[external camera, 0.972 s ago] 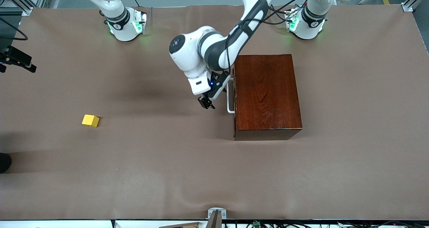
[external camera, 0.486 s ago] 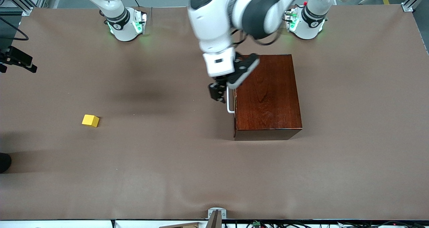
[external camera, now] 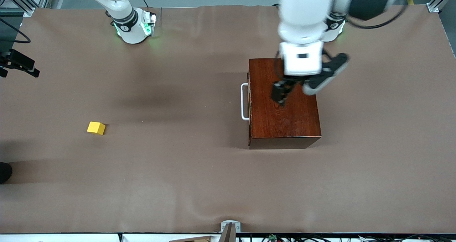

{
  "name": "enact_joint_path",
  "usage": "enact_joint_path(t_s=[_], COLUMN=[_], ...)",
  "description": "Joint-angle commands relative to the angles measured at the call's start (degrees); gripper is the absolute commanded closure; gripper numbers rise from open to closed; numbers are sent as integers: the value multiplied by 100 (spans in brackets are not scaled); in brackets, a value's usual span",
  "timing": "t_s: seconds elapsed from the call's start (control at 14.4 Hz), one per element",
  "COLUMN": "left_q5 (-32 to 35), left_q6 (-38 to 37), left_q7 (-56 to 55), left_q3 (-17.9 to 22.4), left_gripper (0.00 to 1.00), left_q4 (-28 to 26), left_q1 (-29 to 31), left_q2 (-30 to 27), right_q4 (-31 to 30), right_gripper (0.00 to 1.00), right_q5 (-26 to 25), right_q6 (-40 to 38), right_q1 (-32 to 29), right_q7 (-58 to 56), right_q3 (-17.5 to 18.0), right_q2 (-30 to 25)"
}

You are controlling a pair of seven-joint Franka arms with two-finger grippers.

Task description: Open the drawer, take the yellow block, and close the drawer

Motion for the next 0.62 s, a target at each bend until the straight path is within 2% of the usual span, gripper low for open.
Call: enact_joint_path(t_s=[0.0, 0.21, 0.56], left_q5=[-191, -209, -244], left_q6=[20, -146, -560], left_q7=[960, 2226, 4265], left_q3=[-54, -54, -54], left_gripper=[0, 0, 0], left_q4=[-721, -1074, -1074], left_q1=[426, 945, 1806], left_q2=[-743, -1149, -1167], right_q4=[-134, -134, -134], right_gripper=[0, 0, 0], right_q5=[-22, -22, 57], right_q6=[23, 23, -3], right_q1=[1, 10, 10], right_q7=[-33, -24, -24], right_q3=[5, 5, 5], right_q2=[-131, -131, -131])
